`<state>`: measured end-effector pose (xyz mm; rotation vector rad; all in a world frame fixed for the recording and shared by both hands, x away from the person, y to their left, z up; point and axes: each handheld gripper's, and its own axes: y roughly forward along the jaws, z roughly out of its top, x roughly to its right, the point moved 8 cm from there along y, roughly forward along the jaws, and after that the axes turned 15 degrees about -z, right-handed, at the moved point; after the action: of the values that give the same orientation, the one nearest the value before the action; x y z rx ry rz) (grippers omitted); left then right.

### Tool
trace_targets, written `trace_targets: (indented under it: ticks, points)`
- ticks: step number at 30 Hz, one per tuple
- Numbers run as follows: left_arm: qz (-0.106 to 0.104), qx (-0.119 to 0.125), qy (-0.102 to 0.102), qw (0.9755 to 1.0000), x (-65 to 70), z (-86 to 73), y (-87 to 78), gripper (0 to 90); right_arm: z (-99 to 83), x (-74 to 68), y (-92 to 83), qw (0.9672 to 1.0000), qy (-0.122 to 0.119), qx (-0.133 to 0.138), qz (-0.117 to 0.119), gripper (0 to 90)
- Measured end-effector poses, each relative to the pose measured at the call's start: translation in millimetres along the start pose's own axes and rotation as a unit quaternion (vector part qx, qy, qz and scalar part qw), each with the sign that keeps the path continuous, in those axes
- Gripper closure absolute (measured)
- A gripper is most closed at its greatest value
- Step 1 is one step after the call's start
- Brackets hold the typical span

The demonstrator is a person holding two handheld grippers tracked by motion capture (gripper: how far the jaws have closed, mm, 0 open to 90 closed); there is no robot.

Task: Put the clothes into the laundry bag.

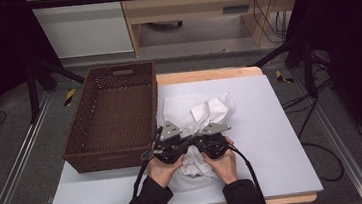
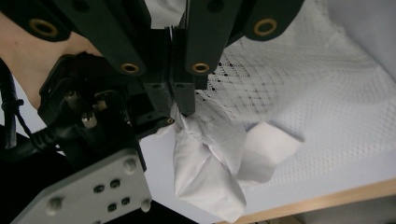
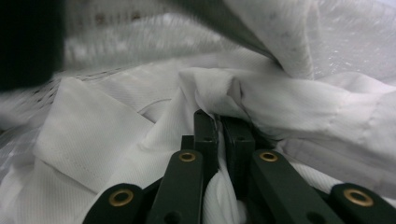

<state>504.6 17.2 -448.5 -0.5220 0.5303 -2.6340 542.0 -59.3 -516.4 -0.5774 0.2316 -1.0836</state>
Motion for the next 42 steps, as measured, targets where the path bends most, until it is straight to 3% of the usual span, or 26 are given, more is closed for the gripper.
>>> trace_targets:
  ticks: [3,6,7,10,13,15,17,19,23,24,28,29,31,35,39,42]
  points:
    - [0.0,0.001,-0.005,1.0,-4.7,-5.6,-0.8,89.1,1.2,-3.6,-4.4,0.9999,-0.012,0.003,0.012,77.1]
    - [0.004,0.001,-0.005,1.0,-6.9,-7.4,-2.4,89.1,5.2,0.2,-23.6,0.9984,0.01,0.027,0.048,66.2]
    - [0.005,-0.001,-0.002,1.0,-7.6,-7.4,-3.1,89.1,6.5,6.4,-34.2,0.9981,0.014,0.037,0.048,63.7]
    - [0.007,0.001,-0.001,1.0,-7.4,-6.7,-3.8,89.1,10.9,29.0,-57.0,0.997,0.025,0.067,0.028,55.0]
    - [0.008,0.001,-0.001,1.0,-7.6,-5.9,-3.4,89.1,14.5,64.6,-72.8,0.995,0.034,0.09,-0.027,48.0]
    - [0.007,0.001,-0.002,1.0,-7.7,-5.7,-3.2,89.1,14.0,80.1,-73.0,0.9935,0.041,0.09,-0.056,43.2]
    - [0.007,-0.001,-0.001,1.0,-7.7,-5.8,-2.9,89.1,11.9,89.6,-67.0,0.9929,0.05,0.085,-0.067,40.0]
    - [0.007,0.001,-0.002,1.0,-7.1,-5.0,-2.9,89.1,7.0,92.6,-53.7,0.9943,0.042,0.066,-0.072,37.4]
    - [0.005,-0.001,-0.001,1.0,-6.6,-4.4,-4.2,89.1,0.7,86.6,-24.5,0.9959,0.032,0.045,-0.072,36.9]
    - [0.005,0.001,-0.002,1.0,-6.7,-4.2,-3.8,89.1,0.7,85.4,-17.8,0.9957,0.029,0.047,-0.075,41.6]
    - [0.004,0.0,-0.003,1.0,-8.4,-4.8,-4.1,89.1,1.1,82.4,-14.5,0.9959,0.032,0.048,-0.07,82.8]
    - [0.003,0.001,-0.005,1.0,-8.7,-4.7,-4.3,89.1,2.1,81.0,-17.4,0.9962,0.034,0.051,-0.062,88.8]
    - [0.005,0.004,-0.007,0.9999,-10.0,-4.3,-4.8,89.1,5.8,80.2,-27.5,0.9958,0.026,0.062,-0.062,90.0]
    - [0.009,0.005,-0.009,0.9999,-13.2,-3.4,-7.2,89.1,12.7,73.1,-61.1,0.9952,0.008,0.091,-0.036,90.0]
    - [0.012,0.008,-0.015,0.9998,-15.2,-0.4,-8.7,89.1,10.5,46.8,-93.6,0.9934,-0.025,0.111,0.018,90.0]
    - [0.006,0.012,-0.016,0.9998,-13.0,5.4,-8.8,89.1,2.9,13.9,-96.4,0.9913,-0.051,0.102,0.065,90.0]
